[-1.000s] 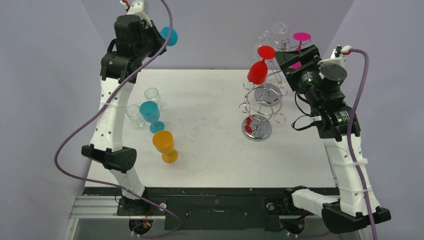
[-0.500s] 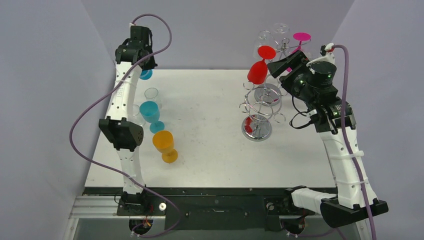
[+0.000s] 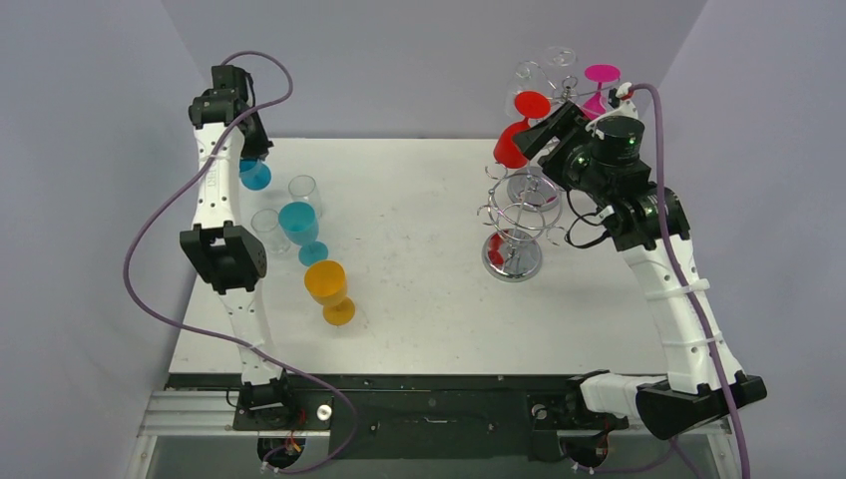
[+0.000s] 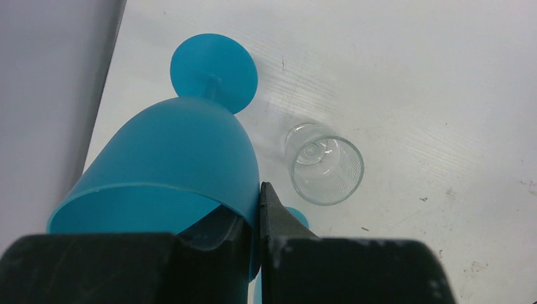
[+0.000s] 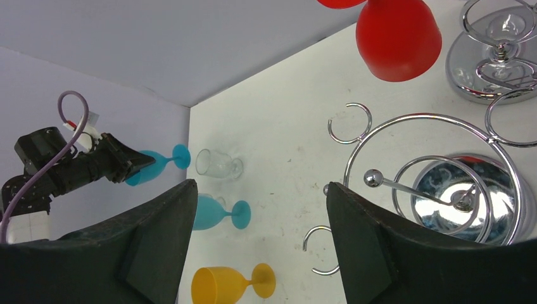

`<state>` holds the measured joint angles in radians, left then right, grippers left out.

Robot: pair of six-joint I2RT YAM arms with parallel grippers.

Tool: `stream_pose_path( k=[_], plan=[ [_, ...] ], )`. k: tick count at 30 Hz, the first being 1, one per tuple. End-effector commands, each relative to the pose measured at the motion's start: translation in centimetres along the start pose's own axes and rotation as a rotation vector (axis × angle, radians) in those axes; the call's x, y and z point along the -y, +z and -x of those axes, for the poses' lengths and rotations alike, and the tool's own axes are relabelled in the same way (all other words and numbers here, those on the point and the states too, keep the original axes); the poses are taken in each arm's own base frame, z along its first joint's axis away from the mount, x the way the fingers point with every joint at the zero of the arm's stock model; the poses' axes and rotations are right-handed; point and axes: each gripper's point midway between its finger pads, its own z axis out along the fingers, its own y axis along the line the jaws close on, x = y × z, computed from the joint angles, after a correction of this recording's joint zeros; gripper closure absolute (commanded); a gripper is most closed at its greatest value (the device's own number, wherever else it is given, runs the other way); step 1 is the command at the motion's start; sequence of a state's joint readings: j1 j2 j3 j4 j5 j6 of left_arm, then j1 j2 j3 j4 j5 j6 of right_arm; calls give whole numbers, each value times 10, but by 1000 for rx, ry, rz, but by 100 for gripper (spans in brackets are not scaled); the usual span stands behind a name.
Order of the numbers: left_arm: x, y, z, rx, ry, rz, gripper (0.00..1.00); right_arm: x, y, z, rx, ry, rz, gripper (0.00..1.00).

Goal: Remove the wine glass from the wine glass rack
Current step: Place the wine glass at the center of the board.

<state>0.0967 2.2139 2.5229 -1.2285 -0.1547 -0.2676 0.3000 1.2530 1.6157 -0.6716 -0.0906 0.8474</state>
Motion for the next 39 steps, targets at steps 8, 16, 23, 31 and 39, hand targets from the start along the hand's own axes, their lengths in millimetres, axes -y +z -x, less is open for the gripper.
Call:
stream_pose_path(
  k=[8,16,23,31,39],
  plan=[
    [8,41,-33,-145,33,-58,100,-7,0,1,-1,-27,27,30],
    [8,54,-42,-176,33,-47,97,-2,0,0,-1,-25,14,30],
    [4,55,-42,-174,36,-27,78,-1,-1,0,0,-21,11,30],
    [10,29,-18,-85,9,-50,58,-6,-6,4,4,-20,24,30],
    [17,-9,10,45,-13,-57,24,-6,-11,15,33,-37,6,30]
  ],
)
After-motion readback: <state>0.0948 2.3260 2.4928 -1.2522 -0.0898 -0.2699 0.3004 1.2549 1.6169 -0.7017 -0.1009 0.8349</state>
